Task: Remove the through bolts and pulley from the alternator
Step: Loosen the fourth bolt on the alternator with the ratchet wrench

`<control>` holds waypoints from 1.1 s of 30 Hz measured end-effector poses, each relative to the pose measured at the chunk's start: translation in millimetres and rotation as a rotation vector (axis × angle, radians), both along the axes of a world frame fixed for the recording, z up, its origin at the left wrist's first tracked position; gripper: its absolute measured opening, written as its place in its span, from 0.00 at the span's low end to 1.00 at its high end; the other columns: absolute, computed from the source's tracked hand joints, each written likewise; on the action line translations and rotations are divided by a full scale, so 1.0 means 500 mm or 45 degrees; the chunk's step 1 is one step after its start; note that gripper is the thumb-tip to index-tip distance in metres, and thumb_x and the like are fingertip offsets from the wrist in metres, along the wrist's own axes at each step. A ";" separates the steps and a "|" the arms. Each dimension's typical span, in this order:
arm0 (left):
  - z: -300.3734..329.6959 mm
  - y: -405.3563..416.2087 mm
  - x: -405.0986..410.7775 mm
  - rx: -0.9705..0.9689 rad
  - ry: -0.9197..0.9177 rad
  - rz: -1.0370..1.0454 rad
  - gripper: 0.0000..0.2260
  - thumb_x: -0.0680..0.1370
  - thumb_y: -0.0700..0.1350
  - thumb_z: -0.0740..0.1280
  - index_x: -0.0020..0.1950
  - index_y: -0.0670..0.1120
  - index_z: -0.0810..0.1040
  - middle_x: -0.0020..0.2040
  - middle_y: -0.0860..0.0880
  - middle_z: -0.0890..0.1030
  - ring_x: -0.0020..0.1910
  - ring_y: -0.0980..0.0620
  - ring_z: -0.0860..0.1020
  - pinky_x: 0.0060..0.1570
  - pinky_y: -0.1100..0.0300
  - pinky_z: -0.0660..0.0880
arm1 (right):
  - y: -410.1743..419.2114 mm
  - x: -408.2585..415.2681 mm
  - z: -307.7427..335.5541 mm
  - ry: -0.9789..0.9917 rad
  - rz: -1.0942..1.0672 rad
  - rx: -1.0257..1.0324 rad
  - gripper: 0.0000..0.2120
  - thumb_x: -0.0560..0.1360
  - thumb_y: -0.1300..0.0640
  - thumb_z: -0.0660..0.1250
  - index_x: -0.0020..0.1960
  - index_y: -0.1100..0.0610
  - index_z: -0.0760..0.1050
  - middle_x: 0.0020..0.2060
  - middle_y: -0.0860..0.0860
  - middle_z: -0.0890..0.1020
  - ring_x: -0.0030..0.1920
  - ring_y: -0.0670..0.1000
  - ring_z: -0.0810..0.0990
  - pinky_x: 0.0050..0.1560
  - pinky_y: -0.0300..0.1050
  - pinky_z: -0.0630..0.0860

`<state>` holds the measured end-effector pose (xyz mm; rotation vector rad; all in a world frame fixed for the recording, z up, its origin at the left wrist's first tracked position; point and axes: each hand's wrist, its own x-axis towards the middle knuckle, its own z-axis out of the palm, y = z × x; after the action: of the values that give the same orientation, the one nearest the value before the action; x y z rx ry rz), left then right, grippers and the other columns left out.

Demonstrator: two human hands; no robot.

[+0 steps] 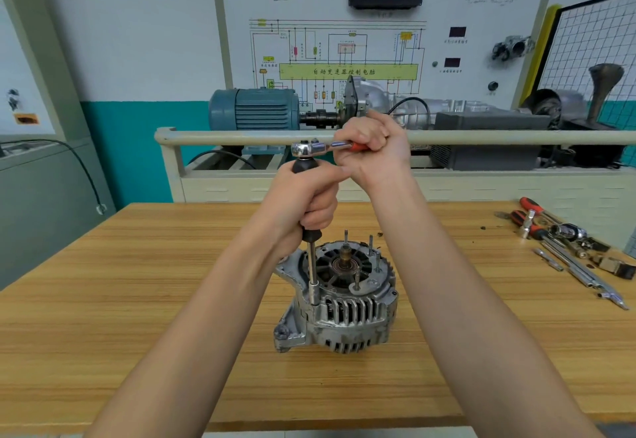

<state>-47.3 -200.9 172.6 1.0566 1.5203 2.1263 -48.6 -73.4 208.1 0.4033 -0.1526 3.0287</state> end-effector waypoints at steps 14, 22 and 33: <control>-0.008 0.017 0.009 0.022 -0.001 0.363 0.21 0.76 0.33 0.63 0.28 0.48 0.60 0.20 0.52 0.59 0.18 0.55 0.53 0.22 0.68 0.53 | -0.093 0.140 -0.015 0.534 -0.963 0.445 0.25 0.78 0.62 0.49 0.22 0.53 0.59 0.16 0.46 0.59 0.19 0.46 0.53 0.25 0.37 0.59; -0.008 -0.006 0.000 0.024 0.056 -0.077 0.16 0.71 0.38 0.66 0.25 0.47 0.67 0.20 0.51 0.64 0.18 0.54 0.61 0.22 0.66 0.60 | -0.013 0.079 0.012 0.187 -0.333 0.162 0.20 0.70 0.60 0.56 0.20 0.54 0.59 0.14 0.46 0.58 0.15 0.46 0.56 0.21 0.35 0.57; -0.009 0.007 0.008 -0.074 0.064 -0.011 0.23 0.75 0.39 0.64 0.22 0.51 0.60 0.19 0.53 0.58 0.15 0.56 0.54 0.20 0.71 0.53 | -0.001 0.076 -0.008 0.194 -0.299 -0.034 0.19 0.70 0.61 0.56 0.21 0.54 0.59 0.15 0.46 0.59 0.15 0.46 0.56 0.20 0.35 0.57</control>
<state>-43.5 -197.2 168.2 1.1026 1.5873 2.0511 -10.8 -73.9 204.0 0.5684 -0.1388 2.7549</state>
